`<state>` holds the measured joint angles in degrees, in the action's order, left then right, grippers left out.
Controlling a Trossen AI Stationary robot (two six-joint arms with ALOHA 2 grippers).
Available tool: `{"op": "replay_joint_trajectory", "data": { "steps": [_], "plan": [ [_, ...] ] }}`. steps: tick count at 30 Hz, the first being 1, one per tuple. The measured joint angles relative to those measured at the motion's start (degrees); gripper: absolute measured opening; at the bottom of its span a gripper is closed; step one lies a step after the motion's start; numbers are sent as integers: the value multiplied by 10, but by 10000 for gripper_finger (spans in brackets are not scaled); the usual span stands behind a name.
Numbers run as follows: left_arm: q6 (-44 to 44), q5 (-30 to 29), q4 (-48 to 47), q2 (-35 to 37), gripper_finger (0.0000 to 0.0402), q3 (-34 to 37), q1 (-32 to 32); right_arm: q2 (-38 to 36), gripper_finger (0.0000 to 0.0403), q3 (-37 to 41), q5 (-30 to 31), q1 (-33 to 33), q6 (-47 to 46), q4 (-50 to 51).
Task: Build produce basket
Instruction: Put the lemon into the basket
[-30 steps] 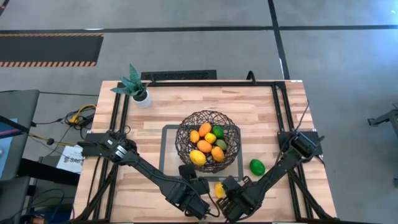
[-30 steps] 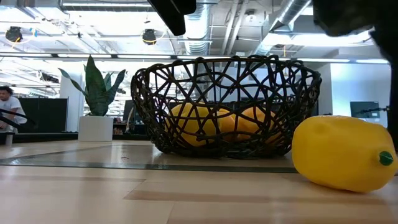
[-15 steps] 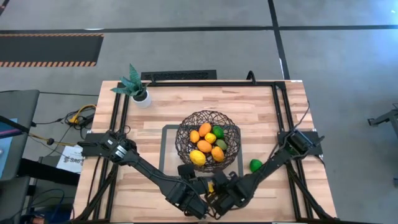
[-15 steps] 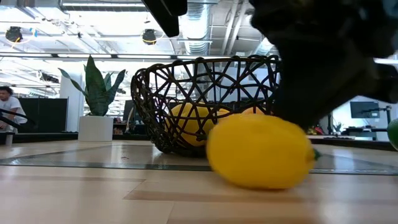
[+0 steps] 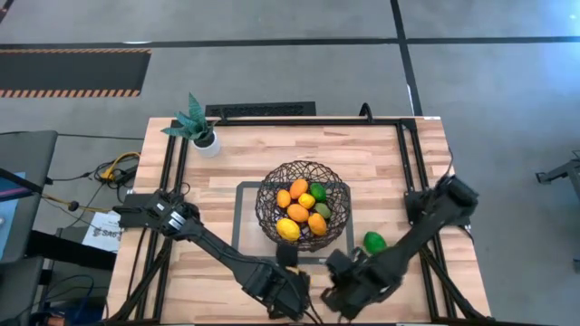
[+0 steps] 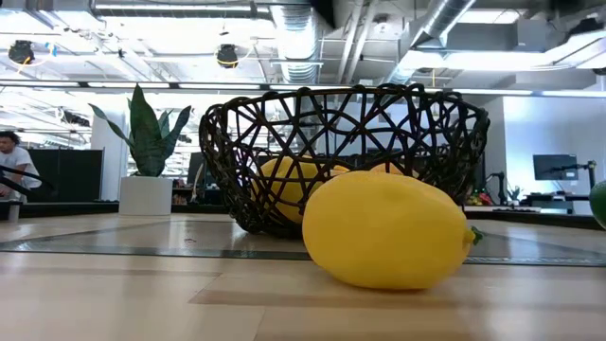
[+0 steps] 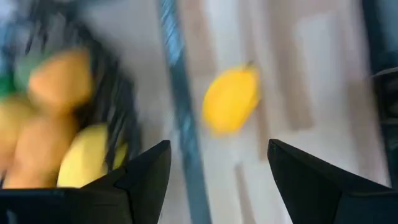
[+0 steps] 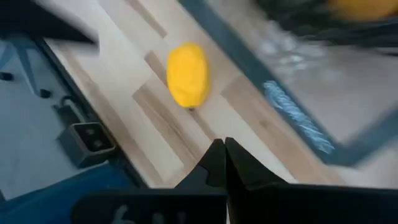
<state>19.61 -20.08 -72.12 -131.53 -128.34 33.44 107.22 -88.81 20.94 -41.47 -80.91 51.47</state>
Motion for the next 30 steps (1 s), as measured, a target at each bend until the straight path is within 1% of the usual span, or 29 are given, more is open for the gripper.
{"op": "replay_joint_trajectory", "data": {
  "steps": [3, 6, 12, 15, 16, 18, 20, 21, 24, 25, 26, 30],
  "plan": [
    [-80, 25, 75, 0, 255, 0, -8, -56, 5, -3, 15, -14, -14, 72],
    [-126, 57, 120, 0, 255, 0, -21, -108, 7, -3, 32, -27, -20, 121],
    [-165, 125, 148, -8, 255, 0, -37, -194, 15, -3, 75, -47, -6, 143],
    [-182, 156, 175, -29, 255, 1, -36, -225, 15, -3, 101, -55, 18, 142],
    [-185, 164, 170, -35, 255, 2, -36, -233, 14, -3, 108, -56, 26, 142],
    [-188, 179, 193, -46, 255, 2, -35, -247, 12, -3, 114, -58, 40, 138],
    [-201, 174, 190, -47, 255, 2, -36, -258, 10, -3, 118, -58, 54, 134],
    [-210, 161, 193, -47, 255, 1, -36, -262, 10, -3, 120, -57, 63, 127],
    [-252, 86, 175, -47, 255, 1, -33, -267, 12, -3, 122, -61, 87, 116],
    [-264, 73, 164, -47, 255, 1, -33, -267, 12, -3, 122, -61, 93, 112],
    [-269, 72, 160, -47, 255, 1, -33, -267, 13, -3, 122, -61, 98, 109],
    [-265, 104, 128, -56, 255, 1, -31, -259, 13, -3, 121, -64, 99, 106]
  ]
}}
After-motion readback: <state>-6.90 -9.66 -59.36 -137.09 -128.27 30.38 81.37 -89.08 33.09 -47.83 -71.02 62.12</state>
